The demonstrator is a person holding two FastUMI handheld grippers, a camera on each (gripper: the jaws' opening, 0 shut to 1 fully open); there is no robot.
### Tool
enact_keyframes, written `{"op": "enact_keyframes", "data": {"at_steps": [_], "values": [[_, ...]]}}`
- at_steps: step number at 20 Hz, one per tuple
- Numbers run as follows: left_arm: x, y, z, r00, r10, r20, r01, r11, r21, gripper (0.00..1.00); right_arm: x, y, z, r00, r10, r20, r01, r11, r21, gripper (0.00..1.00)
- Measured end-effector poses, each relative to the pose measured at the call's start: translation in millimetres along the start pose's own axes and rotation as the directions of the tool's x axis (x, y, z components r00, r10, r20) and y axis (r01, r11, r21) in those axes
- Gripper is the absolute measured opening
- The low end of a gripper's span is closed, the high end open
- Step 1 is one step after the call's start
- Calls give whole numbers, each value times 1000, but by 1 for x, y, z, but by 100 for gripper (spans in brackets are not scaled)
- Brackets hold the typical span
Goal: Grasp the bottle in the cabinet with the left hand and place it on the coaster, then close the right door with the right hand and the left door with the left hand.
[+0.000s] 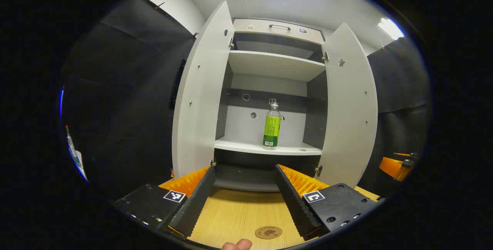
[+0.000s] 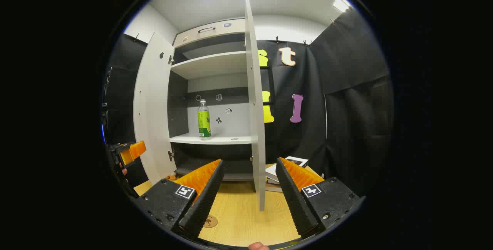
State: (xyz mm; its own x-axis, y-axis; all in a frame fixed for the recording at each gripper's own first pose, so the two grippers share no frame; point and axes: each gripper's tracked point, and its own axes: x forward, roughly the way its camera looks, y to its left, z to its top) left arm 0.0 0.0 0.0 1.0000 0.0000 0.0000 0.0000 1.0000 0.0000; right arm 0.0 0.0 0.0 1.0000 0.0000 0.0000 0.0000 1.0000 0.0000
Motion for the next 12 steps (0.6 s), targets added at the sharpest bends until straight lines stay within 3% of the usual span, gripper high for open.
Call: {"op": "enact_keyframes", "data": {"at_steps": [8,9,10,12], "values": [[3,3,2,1000,17,7,-17,1000,-1,95,5,11,-1,1000,30,-2,-30,999,-9,83],[3,5,3,1000,24,11,-24,1000,2,90,6,12,-1,1000,28,-3,-28,1000,-12,83],[3,6,4,1000,24,17,-25,1000,5,95,8,11,-3,1000,24,-6,-24,1000,-14,83],[4,8,3,1000,27,14,-28,1000,13,95,10,10,-5,1000,25,-12,-25,1000,-10,83]]}}
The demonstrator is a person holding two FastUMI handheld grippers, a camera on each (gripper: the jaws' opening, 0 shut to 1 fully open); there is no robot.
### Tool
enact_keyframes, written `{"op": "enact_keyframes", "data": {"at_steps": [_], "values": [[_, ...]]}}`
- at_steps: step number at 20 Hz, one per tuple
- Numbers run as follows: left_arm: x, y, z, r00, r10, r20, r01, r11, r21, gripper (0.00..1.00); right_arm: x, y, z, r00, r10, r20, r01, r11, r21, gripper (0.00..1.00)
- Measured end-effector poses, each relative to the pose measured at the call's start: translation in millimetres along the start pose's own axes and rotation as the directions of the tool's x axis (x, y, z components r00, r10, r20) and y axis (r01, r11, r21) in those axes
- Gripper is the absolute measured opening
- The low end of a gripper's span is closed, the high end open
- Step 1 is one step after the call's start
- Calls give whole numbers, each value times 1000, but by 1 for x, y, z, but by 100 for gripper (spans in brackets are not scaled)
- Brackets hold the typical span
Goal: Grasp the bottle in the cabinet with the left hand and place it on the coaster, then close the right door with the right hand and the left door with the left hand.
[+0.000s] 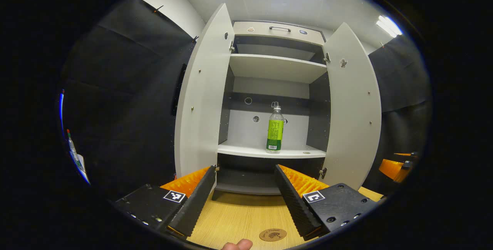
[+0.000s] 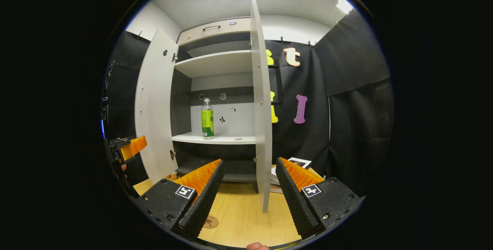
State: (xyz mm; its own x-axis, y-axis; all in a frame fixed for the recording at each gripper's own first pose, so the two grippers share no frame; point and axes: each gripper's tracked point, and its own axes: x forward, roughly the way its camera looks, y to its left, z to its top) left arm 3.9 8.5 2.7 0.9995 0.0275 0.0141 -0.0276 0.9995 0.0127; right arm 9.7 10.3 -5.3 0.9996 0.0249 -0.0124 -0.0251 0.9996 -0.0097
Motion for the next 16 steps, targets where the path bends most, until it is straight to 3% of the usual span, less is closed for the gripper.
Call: {"op": "enact_keyframes", "data": {"at_steps": [16], "values": [[15,-9,-1,999,-38,-27,36,998,-43,95,7,-5,-1,1000,-29,-12,29,1000,2,83]]}}
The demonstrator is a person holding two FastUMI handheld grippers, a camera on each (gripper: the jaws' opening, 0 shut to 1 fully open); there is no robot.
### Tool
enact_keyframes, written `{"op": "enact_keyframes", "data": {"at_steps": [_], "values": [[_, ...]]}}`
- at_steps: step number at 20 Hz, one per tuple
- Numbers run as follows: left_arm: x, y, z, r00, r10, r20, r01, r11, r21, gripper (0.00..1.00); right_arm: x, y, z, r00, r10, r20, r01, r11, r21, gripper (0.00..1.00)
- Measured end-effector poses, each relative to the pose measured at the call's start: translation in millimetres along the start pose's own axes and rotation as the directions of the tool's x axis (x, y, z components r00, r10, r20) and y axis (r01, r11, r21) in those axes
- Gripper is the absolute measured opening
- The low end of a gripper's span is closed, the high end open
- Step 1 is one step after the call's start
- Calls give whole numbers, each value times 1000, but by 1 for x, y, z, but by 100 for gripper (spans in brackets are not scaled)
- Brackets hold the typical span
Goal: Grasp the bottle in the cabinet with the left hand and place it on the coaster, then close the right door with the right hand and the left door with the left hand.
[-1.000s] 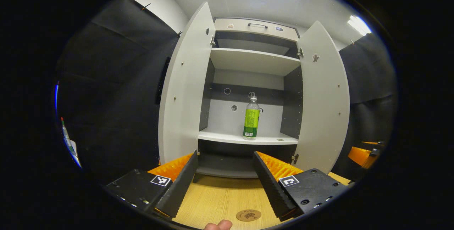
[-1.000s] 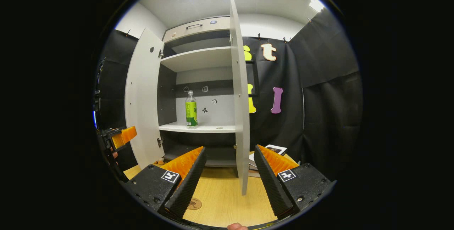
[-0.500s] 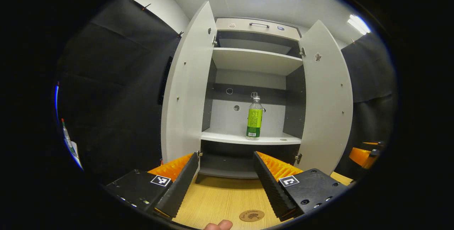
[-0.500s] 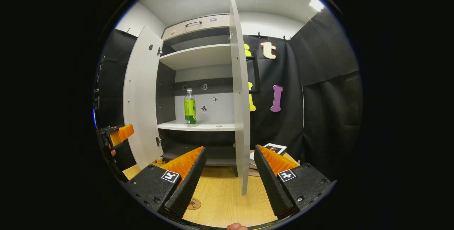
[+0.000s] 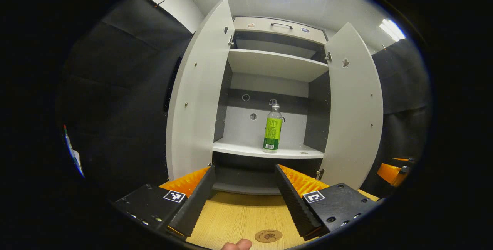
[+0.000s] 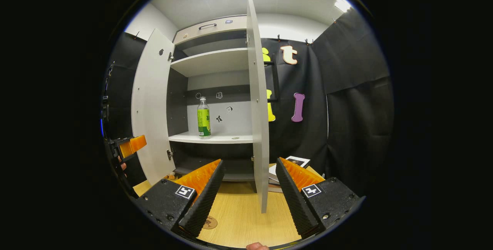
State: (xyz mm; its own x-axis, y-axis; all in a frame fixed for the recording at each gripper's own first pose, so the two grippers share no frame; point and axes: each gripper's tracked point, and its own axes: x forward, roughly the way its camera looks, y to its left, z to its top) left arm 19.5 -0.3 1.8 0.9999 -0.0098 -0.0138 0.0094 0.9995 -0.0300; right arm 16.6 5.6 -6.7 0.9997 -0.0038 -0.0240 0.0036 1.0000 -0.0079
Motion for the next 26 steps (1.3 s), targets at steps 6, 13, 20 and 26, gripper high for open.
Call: {"op": "enact_keyframes", "data": {"at_steps": [6,13,20,26], "values": [[8,-16,13,999,-48,27,47,999,21,94,-1,3,-3,1000,10,-11,-10,1000,8,83],[62,-64,30,983,-184,24,184,983,-3,95,-5,0,-2,1000,1,-10,-1,1000,16,83],[171,-97,61,965,-255,59,253,967,33,94,-11,-26,-2,997,-76,-16,76,997,19,83],[263,-108,40,965,-261,-5,261,965,33,95,-13,-52,-6,986,-162,-29,163,987,15,83]]}}
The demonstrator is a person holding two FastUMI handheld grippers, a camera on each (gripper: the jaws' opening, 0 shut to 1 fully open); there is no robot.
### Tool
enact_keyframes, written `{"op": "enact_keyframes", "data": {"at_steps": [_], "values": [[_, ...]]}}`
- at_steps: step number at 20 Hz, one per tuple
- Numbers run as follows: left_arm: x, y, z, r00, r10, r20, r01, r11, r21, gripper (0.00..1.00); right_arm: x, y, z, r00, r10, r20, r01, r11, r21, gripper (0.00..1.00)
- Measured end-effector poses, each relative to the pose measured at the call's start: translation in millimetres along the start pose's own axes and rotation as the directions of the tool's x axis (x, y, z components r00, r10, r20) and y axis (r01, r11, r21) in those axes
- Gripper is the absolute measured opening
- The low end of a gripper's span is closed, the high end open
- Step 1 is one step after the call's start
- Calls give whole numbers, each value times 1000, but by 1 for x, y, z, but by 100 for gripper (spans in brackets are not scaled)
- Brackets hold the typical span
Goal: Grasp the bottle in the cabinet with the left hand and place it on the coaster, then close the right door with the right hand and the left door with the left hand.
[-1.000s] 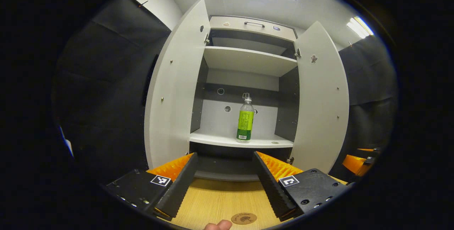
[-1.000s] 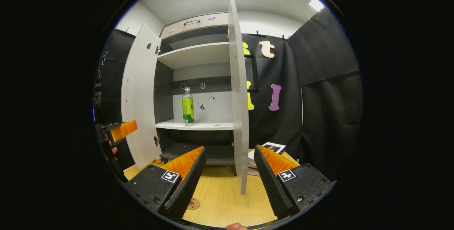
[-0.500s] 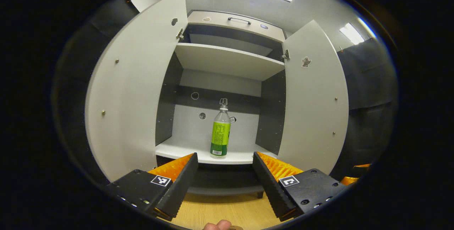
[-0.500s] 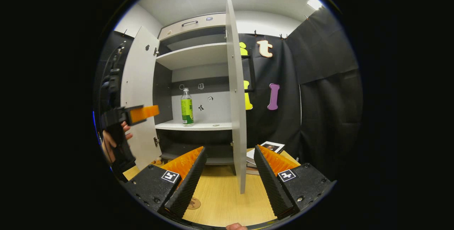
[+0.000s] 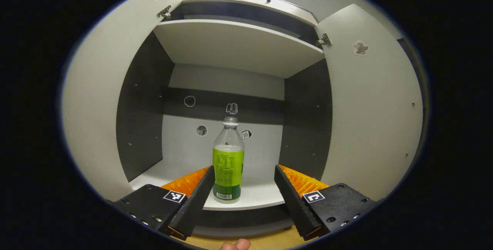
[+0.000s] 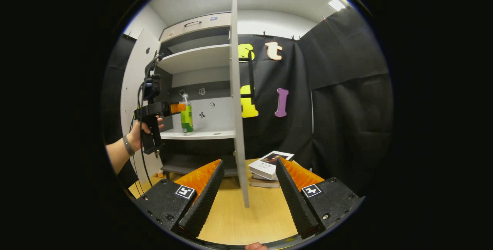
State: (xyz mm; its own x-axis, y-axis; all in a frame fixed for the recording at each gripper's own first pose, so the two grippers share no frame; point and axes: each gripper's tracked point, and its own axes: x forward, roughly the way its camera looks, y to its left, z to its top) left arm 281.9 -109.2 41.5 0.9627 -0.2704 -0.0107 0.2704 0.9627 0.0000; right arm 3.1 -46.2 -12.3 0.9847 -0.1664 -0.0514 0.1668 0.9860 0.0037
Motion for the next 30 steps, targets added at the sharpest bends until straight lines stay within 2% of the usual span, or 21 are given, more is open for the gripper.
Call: {"op": "enact_keyframes", "data": {"at_steps": [6,13,15,17,18,22,24,27,30], "values": [[52,27,-6,999,53,6,-53,999,13,94,1,-23,-4,996,-82,-20,82,997,4,83],[81,31,-16,999,6,-48,-5,1000,7,95,4,-35,-4,993,-117,-22,117,993,-14,83],[84,34,-16,999,20,-41,-20,1000,7,94,6,-35,-3,993,-120,-18,120,993,-12,83],[87,36,-13,999,27,-35,-27,1000,0,86,6,-33,-2,993,-115,-14,115,993,-12,83],[87,36,-12,999,27,-36,-27,1000,-5,80,6,-33,-2,993,-113,-13,113,993,-13,83],[81,42,-10,998,33,-47,-34,999,-14,70,3,-34,1,994,-111,-19,110,994,-15,83],[70,45,-9,997,29,-67,-30,1000,-6,70,1,-32,5,995,-100,-8,100,995,-21,83],[45,46,5,999,29,-39,-28,1000,7,70,-3,-28,12,997,-76,23,77,996,-42,83],[12,42,20,1000,24,-8,-23,998,59,70,-5,-15,16,999,-18,34,19,999,-33,83]]}}
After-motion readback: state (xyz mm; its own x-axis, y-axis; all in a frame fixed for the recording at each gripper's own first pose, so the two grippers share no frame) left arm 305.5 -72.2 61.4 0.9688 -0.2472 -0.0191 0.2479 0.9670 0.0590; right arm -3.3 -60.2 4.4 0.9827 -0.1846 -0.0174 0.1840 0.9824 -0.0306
